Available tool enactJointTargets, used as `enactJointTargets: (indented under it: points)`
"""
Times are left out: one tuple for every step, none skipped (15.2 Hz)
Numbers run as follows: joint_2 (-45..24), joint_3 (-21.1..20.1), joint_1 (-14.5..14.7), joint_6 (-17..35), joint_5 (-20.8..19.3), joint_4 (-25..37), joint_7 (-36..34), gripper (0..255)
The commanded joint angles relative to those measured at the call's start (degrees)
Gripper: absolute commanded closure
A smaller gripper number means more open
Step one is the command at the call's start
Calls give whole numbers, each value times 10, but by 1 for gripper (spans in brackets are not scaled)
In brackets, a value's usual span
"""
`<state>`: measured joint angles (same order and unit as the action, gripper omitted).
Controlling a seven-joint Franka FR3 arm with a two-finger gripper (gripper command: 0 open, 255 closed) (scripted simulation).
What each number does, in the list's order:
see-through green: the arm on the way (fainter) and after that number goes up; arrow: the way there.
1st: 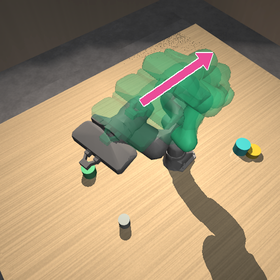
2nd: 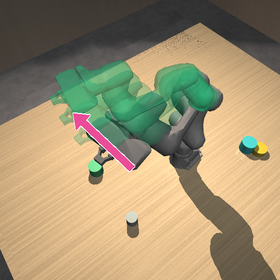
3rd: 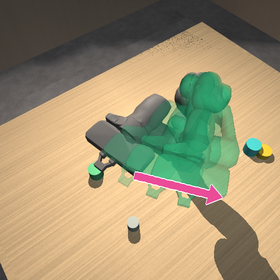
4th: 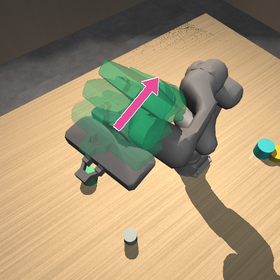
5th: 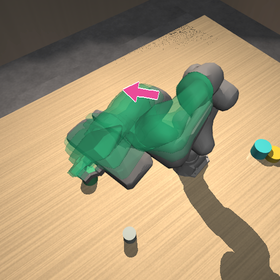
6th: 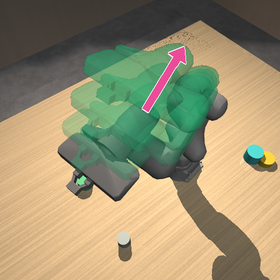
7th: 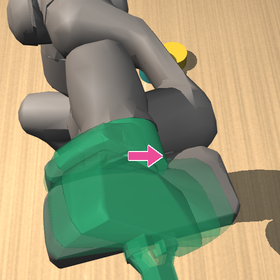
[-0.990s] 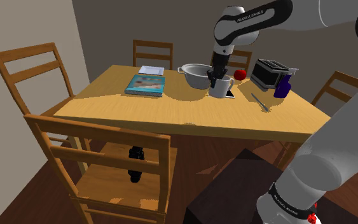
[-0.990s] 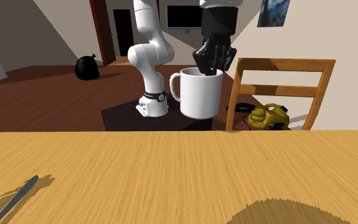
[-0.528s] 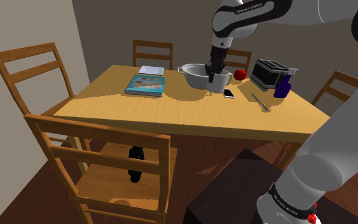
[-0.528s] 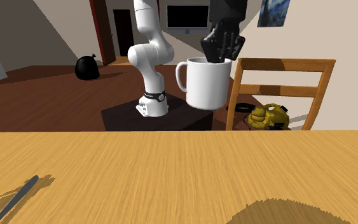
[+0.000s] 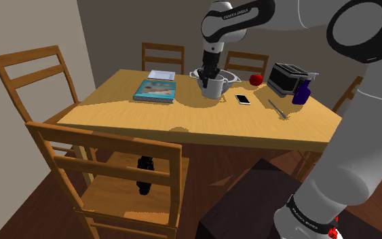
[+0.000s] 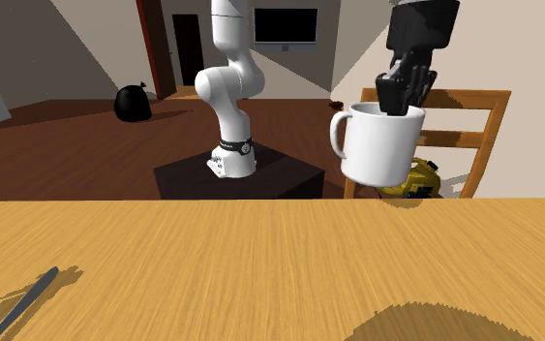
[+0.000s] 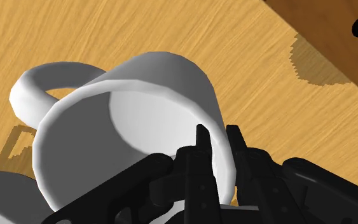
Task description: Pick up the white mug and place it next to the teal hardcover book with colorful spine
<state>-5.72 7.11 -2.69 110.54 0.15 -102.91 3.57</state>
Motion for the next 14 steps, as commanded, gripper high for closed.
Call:
enactJointTargets:
  points:
    - [-36,-9,10,-1,3,37,-19,255]
    - [-55,-12,14,-4,4,59,-26,255]
    - [-74,-15,18,-7,5,81,-33,255]
    - [-94,-18,21,-11,6,104,-39,255]
    - [-114,-21,25,-15,7,129,-46,255]
    - [-135,-23,29,-21,8,155,-52,255]
    - [-157,-26,32,-27,8,183,-59,255]
    - [-179,-28,36,-34,9,213,-65,255]
    - [-202,-30,39,-42,9,244,-71,255]
    - [-227,-32,42,-52,10,278,-77,255]
    - [-253,-34,46,-63,10,315,-83,255]
    - [-281,-36,49,-76,10,356,-89,255]
    - [-311,-37,52,-91,11,401,-94,255]
    - [-345,-39,55,-110,11,454,-100,255]
